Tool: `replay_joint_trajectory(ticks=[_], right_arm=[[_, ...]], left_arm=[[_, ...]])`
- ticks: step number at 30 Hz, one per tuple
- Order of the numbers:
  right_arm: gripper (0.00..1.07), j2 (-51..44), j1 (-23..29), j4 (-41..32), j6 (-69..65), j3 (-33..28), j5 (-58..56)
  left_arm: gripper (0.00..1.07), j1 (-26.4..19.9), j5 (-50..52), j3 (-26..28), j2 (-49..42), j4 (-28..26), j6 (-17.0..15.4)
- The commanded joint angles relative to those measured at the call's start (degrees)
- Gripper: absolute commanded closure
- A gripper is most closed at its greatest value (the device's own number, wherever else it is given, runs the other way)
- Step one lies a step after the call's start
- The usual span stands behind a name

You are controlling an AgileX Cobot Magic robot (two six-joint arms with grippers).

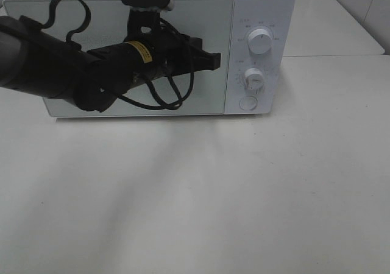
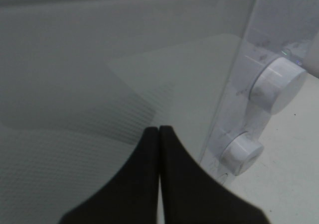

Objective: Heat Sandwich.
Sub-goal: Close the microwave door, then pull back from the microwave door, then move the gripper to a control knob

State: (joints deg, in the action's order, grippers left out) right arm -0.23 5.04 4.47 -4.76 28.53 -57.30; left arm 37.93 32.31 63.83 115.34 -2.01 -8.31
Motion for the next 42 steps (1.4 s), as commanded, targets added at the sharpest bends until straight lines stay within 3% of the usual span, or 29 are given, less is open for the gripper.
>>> replay_joint_trajectory(ticks=[1, 22, 24, 25, 26, 27, 29, 34, 39, 42], right_arm=[[0.31, -1.6, -0.4, -0.2, 0.6, 0.0, 0.2], [0.31, -1.6, -0.4, -0.2, 0.6, 0.0, 0.2], [0.31, -1.6, -0.4, -0.2, 0.6, 0.0, 0.2], [0.31, -1.6, -0.4, -0.2, 0.6, 0.0, 0.2], [0.31, -1.6, -0.4, -0.2, 0.6, 0.0, 0.2], [0.31, -1.6, -0.4, -0.2, 0.6, 0.0, 0.2], [0.31, -1.6, -0.4, -0.2, 0.6, 0.0, 0.2], [0.31, -1.6, -0.4, -0.2, 0.6, 0.0, 0.2], [0.31, -1.6, -0.4, -0.2, 0.6, 0.0, 0.2], [0.31, -1.6, -0.4, -0.2, 0.6, 0.0, 0.2]], left_arm=[[1.07, -0.5, 1.7, -2.9, -2.9, -1.7, -0.6], [1.07, -0.5, 1.4, -25.0, -18.9, -1.9, -0.6], [0.88, -0.5, 1.4, -28.6, -21.3, -1.9, -0.6], [0.88, -0.5, 1.4, -28.6, -21.3, -1.9, -0.6], [0.77, -0.5, 1.4, -29.5, -21.8, -1.9, -0.6], [0.4, -0.5, 1.4, -31.6, -23.5, -2.2, -0.6], [0.07, -0.5, 1.4, -32.9, -24.7, -2.6, -0.6], [0.09, -0.5, 1.1, -35.2, -26.4, -2.2, 0.1], [0.1, -0.6, -5.8, -35.3, -29.7, 2.0, 3.4], [0.1, -3.4, -20.6, -32.2, -31.9, 0.0, 3.8]])
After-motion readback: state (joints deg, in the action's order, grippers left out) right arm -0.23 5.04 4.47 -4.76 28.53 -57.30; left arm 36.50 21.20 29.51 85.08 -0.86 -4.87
